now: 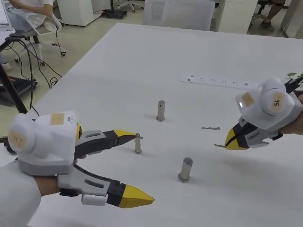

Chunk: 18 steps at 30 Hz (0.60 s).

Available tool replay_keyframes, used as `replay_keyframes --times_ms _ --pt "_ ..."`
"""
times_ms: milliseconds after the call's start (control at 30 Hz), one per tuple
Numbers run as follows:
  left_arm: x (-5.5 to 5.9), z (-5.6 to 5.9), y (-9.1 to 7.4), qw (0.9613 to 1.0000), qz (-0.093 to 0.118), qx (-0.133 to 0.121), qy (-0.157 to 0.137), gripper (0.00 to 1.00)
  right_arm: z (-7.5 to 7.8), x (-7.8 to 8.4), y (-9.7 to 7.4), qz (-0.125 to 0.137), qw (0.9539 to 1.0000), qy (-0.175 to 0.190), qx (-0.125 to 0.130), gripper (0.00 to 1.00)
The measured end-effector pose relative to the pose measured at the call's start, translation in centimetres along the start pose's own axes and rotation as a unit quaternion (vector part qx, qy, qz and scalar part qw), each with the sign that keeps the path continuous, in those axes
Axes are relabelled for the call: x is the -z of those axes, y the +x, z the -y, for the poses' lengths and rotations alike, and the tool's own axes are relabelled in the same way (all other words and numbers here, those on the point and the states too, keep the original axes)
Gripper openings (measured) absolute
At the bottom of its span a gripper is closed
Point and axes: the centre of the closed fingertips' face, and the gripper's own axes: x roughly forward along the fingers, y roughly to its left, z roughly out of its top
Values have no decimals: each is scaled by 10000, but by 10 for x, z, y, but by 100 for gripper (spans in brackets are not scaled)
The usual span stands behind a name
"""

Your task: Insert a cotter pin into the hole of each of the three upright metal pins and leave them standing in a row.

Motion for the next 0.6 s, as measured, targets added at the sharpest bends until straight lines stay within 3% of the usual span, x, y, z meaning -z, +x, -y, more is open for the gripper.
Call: replay_keyframes --times_ms 600 --pt "-14 12 18 9998 77 153 57 83 -24 -35 -23 75 9999 -83 123 2"
